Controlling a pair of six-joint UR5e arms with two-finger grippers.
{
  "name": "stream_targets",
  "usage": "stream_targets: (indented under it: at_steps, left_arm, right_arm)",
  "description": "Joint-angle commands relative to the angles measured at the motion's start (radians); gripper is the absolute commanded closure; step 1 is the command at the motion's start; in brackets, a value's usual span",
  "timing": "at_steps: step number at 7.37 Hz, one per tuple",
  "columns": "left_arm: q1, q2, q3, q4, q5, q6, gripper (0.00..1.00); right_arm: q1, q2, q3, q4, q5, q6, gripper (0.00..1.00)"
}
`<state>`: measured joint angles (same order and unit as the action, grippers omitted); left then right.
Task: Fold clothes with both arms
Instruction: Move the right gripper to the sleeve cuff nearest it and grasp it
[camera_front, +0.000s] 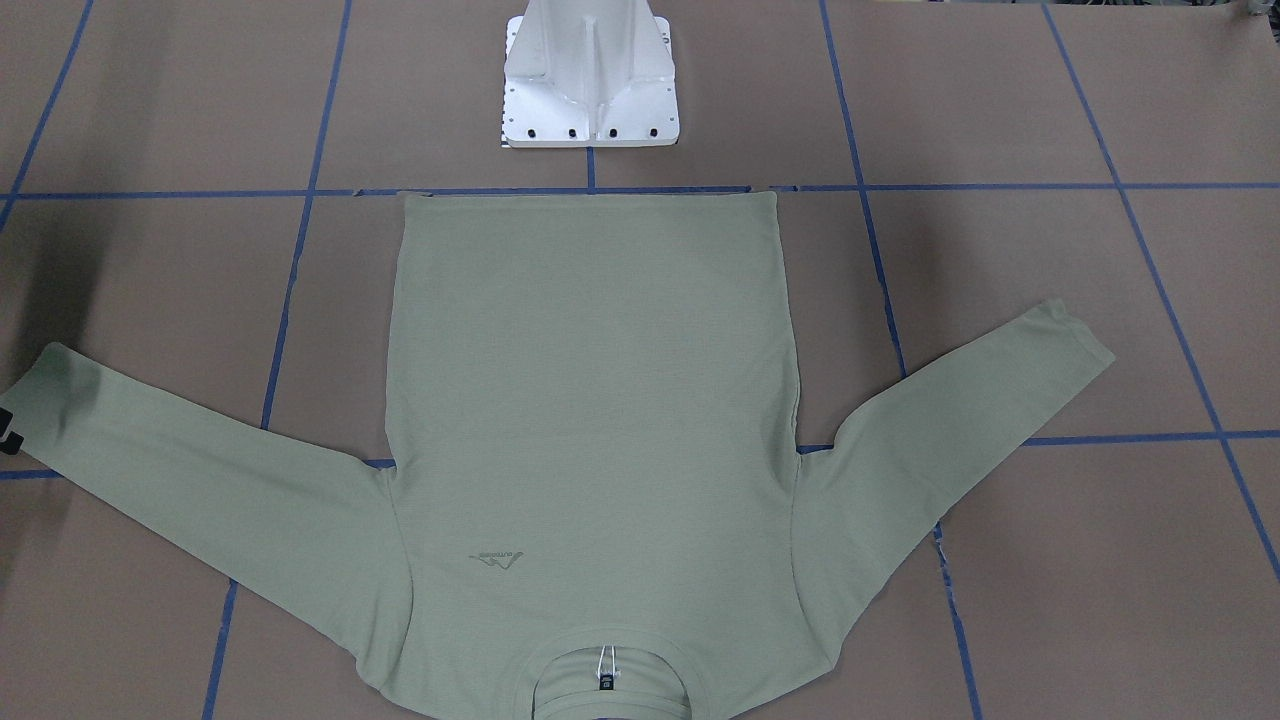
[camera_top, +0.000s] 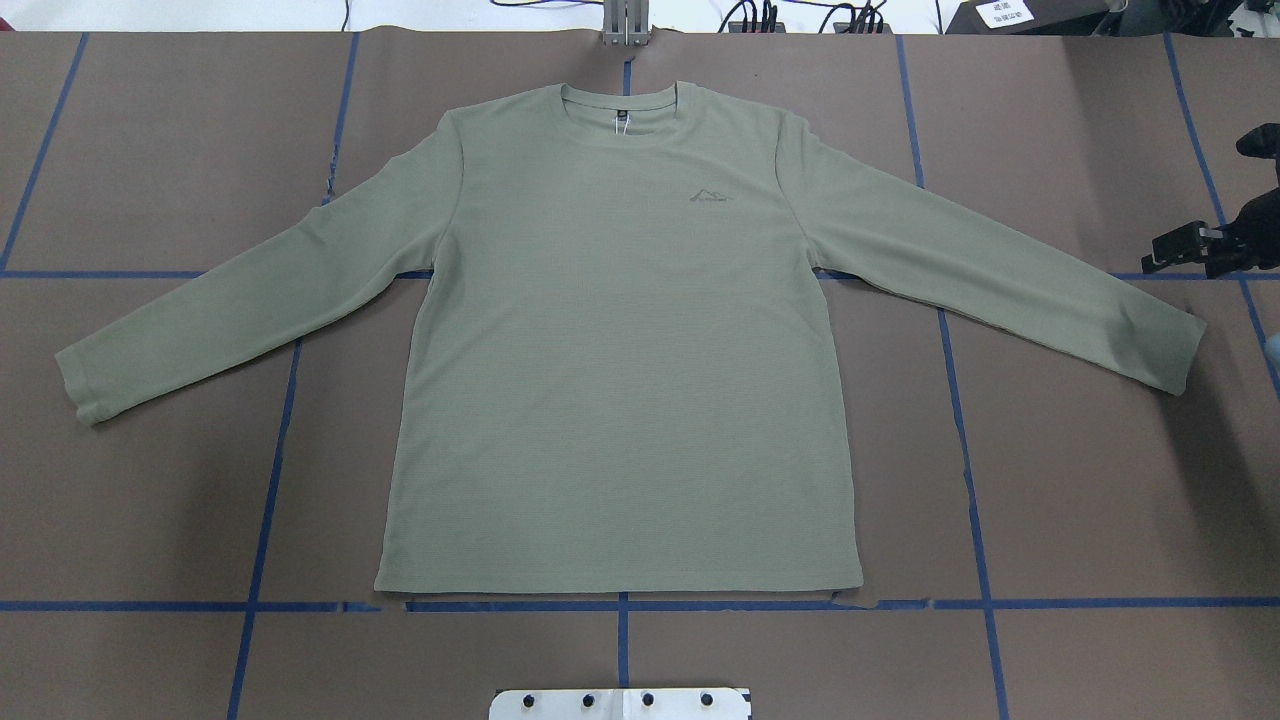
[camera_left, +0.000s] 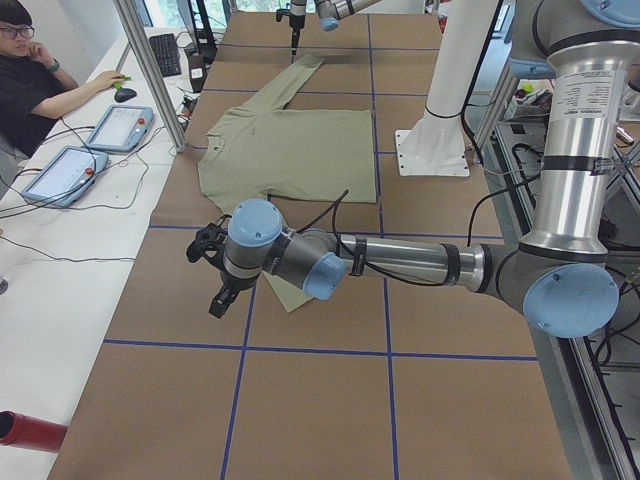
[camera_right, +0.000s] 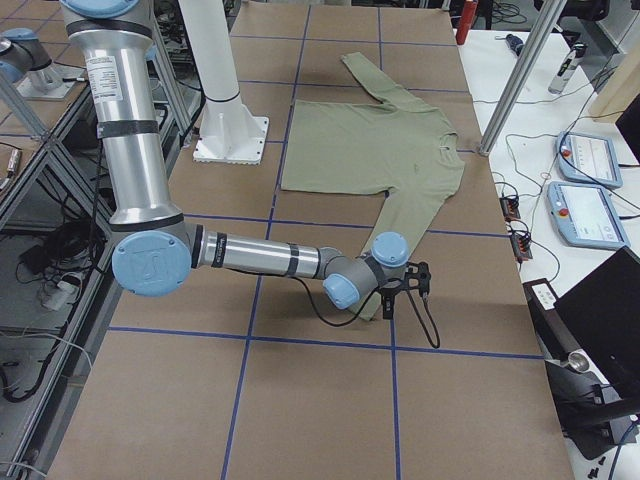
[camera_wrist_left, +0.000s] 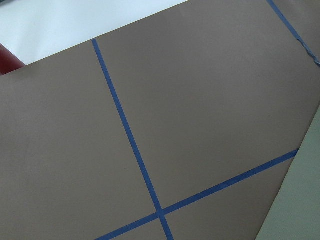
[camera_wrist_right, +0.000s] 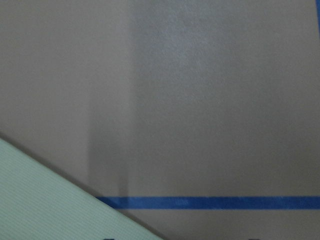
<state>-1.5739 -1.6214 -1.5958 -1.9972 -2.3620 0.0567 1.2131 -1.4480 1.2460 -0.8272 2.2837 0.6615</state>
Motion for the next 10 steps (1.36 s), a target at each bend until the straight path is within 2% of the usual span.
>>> stream_targets:
  at_steps: [1,3,4,5,6,7,8,10]
  left_arm:
    - [0.000,0.000,-0.001,0.000,0.000,0.000,0.00]
    - [0.000,0.000,0.000,0.000,0.000,0.000,0.00]
    - [0.000,0.000,0.002,0.000,0.000,0.000,0.00]
    - [0.000,0.000,0.002,0.000,0.000,0.000,0.00]
    - [0.000,0.000,0.002,0.000,0.000,0.000,0.00]
    - [0.000,0.000,0.002,0.000,0.000,0.002,0.00]
    - [0.000,0.000,0.003,0.000,0.000,0.002,0.00]
    - [0.000,0.002,0.002,0.000,0.000,0.002,0.00]
  right_arm:
    - [-0.015,-0.049,0.000,0.035,0.000,0.000,0.12]
    - [-0.029,-0.074,-0.007,0.077,-0.001,0.001,0.15]
    - [-0.032,-0.075,-0.007,0.077,-0.001,0.003,0.26]
    - [-0.033,-0.071,-0.007,0.076,-0.003,0.004,0.45]
    - [-0.033,-0.063,-0.004,0.076,-0.001,0.009,0.71]
    - [-0.033,-0.061,0.006,0.076,0.003,0.009,0.90]
    - [-0.033,-0.061,0.009,0.077,0.004,0.007,1.00]
    - [-0.033,-0.060,0.027,0.076,0.005,0.007,1.00]
